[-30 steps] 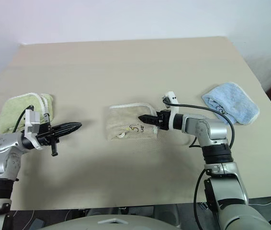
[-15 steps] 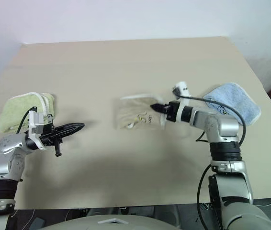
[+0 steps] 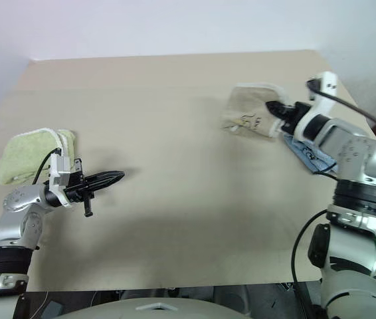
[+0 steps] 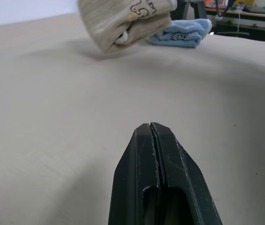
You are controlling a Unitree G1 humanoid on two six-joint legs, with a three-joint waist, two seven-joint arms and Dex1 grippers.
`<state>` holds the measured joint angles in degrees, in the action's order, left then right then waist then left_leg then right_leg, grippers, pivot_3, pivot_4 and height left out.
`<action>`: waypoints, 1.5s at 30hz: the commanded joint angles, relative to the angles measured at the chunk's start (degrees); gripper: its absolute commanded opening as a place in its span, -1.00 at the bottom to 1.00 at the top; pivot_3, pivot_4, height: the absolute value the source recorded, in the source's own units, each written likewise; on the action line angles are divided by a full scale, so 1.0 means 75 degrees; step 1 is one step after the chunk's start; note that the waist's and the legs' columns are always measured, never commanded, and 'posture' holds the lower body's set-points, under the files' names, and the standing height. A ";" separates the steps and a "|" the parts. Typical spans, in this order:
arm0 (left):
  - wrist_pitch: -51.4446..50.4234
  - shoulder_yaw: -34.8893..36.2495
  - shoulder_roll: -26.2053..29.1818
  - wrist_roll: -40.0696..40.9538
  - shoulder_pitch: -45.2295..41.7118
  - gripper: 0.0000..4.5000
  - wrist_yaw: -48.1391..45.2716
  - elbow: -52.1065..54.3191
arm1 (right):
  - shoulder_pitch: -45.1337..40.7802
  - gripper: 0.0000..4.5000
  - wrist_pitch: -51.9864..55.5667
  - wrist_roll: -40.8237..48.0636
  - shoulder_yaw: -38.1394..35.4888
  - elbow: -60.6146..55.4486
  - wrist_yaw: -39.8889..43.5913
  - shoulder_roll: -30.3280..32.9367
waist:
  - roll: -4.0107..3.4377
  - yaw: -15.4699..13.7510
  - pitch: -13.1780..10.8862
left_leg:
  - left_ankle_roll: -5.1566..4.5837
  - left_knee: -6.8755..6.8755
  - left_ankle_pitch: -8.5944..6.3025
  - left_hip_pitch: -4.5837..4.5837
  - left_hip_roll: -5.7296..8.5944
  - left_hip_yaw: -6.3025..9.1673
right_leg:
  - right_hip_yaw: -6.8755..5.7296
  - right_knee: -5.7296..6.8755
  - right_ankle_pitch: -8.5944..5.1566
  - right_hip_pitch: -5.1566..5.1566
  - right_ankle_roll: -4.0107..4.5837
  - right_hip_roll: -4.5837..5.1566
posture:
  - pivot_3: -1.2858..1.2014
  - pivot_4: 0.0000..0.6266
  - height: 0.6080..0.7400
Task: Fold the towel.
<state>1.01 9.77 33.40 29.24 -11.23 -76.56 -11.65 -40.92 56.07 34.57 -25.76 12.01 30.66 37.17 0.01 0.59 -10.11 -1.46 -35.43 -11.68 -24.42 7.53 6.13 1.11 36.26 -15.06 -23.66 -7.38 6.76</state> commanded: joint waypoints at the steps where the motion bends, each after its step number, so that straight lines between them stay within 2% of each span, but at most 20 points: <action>1: 0.0066 0.0005 0.0035 0.0025 -0.0076 -1.00 -0.0045 0.0019 | 0.0254 -0.98 0.0109 0.0226 -0.0979 -0.0181 -0.0238 0.0627 | 0.0000 -0.0026 0.0000 | -0.0001 0.0002 0.0000 0.0000 0.0001 0.0001 | 0.0000 0.0000 0.0000 -0.0001 0.0000 0.0000 | 0.03 -0.52 0.82; 5: 0.0048 -0.0020 0.0045 0.0018 -0.0098 -1.00 -0.0105 -0.0050 | 0.0852 -0.98 0.0283 0.0350 -0.1784 -0.0254 -0.0473 0.1043 | 0.0000 -0.0008 0.0000 | -0.0004 0.0016 0.0002 0.0000 0.0005 0.0002 | 0.0001 -0.0001 0.0000 0.0013 0.0000 0.0004 | 0.03 -0.52 0.82; 10: 0.0042 -0.0063 0.0057 -0.0001 -0.0196 -1.00 -0.0216 -0.0195 | 0.1928 -0.98 0.0648 0.0566 -0.2636 -0.0721 -0.0702 0.1158 | -0.0009 0.0009 0.0005 | -0.0007 0.0022 0.0004 0.0001 0.0000 -0.0002 | 0.0003 0.0000 0.0000 0.0012 0.0000 0.0004 | 0.03 -0.52 0.82; 18: 0.0005 -0.0215 0.0036 -0.0050 -0.0510 -1.00 -0.0288 -0.0412 | 0.2842 -0.98 0.0453 0.0668 -0.2944 -0.0861 -0.1012 0.0737 | -0.0015 0.0009 0.0009 | -0.0008 0.0005 0.0005 0.0005 -0.0005 -0.0011 | 0.0005 -0.0006 -0.0001 0.0026 0.0000 0.0001 | 0.03 -0.52 0.82; 28: -0.0006 -0.0257 0.0020 -0.0081 -0.0642 -1.00 -0.0251 -0.0451 | 0.2453 -0.98 -0.0313 0.0445 -0.2677 -0.0200 -0.1766 0.0377 | -0.0018 0.0009 0.0010 | -0.0007 -0.0004 0.0007 0.0006 -0.0005 -0.0012 | 0.0005 -0.0004 0.0000 0.0029 -0.0001 0.0000 | 0.03 -0.52 0.82; 36: 0.0034 -0.0228 -0.0005 -0.0108 -0.0537 -1.00 -0.0190 -0.0400 | 0.2223 -0.98 -0.0951 0.0224 -0.2684 0.0725 -0.2117 0.0544 | -0.0018 0.0006 0.0011 | -0.0007 -0.0006 0.0007 0.0006 -0.0004 -0.0012 | 0.0005 -0.0004 0.0000 0.0031 -0.0001 -0.0001 | 0.03 -0.52 0.82; 37: 0.0037 -0.0227 -0.0006 -0.0109 -0.0530 -1.00 -0.0185 -0.0397 | 0.2228 -0.73 -0.0954 0.0219 -0.2659 0.0766 -0.2098 0.0570 | -0.0019 0.0005 0.0011 | -0.0007 -0.0006 0.0007 0.0006 -0.0004 -0.0011 | 0.0005 -0.0003 0.0000 0.0030 -0.0001 -0.0001 | 0.03 -0.52 0.82; 45: 0.0071 -0.0224 0.0002 -0.0111 -0.0509 -1.00 -0.0178 -0.0435 | 0.2321 0.43 -0.0947 0.0306 -0.2580 0.0866 -0.1724 0.0853 | -0.0020 0.0011 0.0011 | -0.0008 -0.0007 0.0007 0.0006 -0.0004 -0.0012 | 0.0005 -0.0003 0.0000 0.0030 -0.0001 -0.0001 | 0.03 -0.52 0.82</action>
<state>0.62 7.52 33.29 28.13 -15.33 -77.64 -15.74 -23.38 49.68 36.17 -44.56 19.41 16.48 41.69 -0.14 0.66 -10.03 -1.52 -35.49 -11.63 -24.37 7.49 6.04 1.14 36.24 -15.07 -23.44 -7.38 6.74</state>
